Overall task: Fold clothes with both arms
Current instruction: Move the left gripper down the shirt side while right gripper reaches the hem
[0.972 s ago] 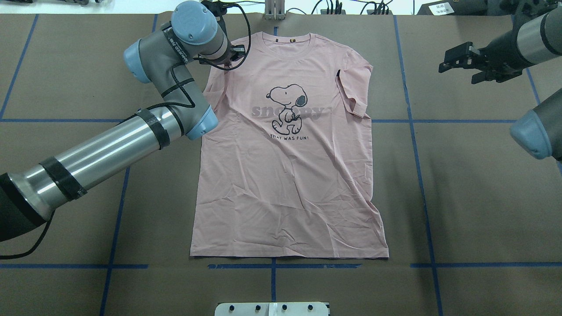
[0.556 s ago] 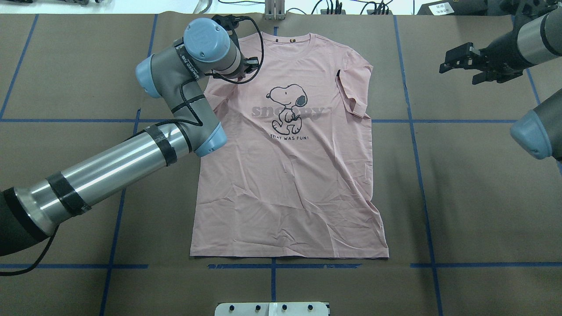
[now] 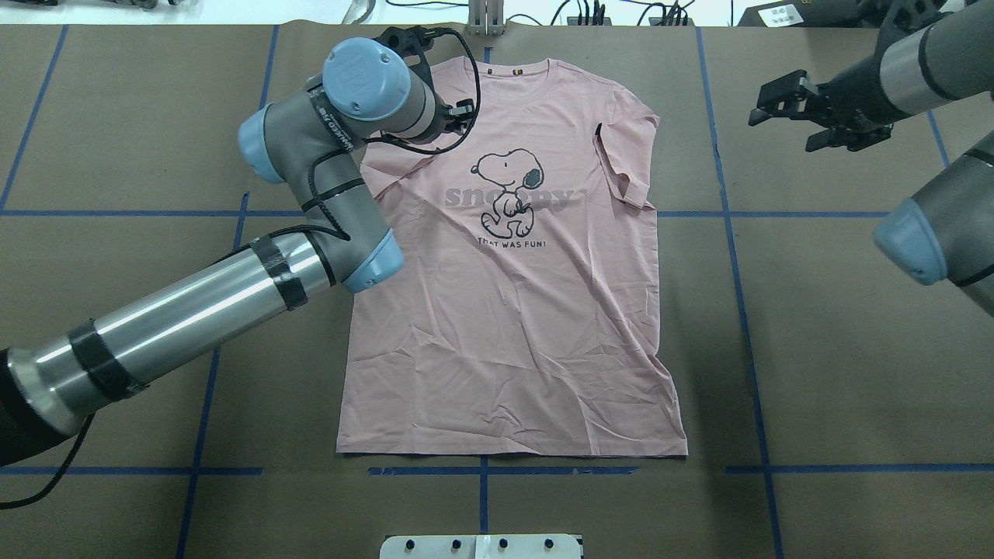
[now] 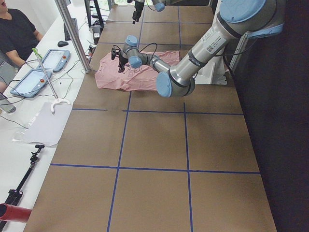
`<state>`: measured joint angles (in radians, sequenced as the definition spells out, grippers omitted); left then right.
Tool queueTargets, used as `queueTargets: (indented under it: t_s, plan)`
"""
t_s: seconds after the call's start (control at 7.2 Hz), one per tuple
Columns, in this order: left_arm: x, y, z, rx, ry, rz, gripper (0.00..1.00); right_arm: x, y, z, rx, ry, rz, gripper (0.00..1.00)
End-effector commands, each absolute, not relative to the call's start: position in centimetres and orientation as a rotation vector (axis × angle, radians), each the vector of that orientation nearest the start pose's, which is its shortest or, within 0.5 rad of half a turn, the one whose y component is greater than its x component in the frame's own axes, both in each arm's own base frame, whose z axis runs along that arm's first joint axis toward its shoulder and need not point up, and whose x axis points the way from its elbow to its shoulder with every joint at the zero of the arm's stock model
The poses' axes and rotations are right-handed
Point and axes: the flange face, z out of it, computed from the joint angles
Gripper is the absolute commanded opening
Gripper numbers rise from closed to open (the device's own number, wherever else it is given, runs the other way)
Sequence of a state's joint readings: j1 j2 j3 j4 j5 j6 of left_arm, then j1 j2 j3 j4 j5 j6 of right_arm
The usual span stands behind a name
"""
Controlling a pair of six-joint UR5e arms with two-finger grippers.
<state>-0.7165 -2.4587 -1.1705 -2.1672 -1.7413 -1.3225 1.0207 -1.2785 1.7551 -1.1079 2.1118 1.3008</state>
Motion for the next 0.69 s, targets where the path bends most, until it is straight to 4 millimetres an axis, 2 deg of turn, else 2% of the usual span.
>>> queueTargets:
  t_s: [0.0, 0.14, 0.28, 0.42, 0.56]
  plan:
    - [45.0, -53.8, 23.5, 0.327, 1.151, -0.244, 0.57, -34.4, -48.3, 32.4, 0.122, -1.030, 0.584, 1.00]
    - [42.6, -51.6, 24.2, 0.329, 1.173, -0.229, 0.57, -39.3, -42.6, 30.2, 0.106, -0.987, 0.617, 1.00]
    - [41.2, -50.6, 26.5, 0.296, 1.164, -0.218, 0.57, -43.4, -36.3, 29.1, 0.092, -0.928, 0.639, 0.99]
    - [40.5, -50.2, 27.5, 0.299, 1.164, -0.216, 0.58, -47.0, -30.8, 28.9, 0.080, -0.888, 0.726, 0.90]
    - [40.5, -50.0, 27.7, 0.293, 1.162, -0.224, 0.59, -48.7, -26.9, 28.9, 0.073, -0.860, 0.718, 0.89]
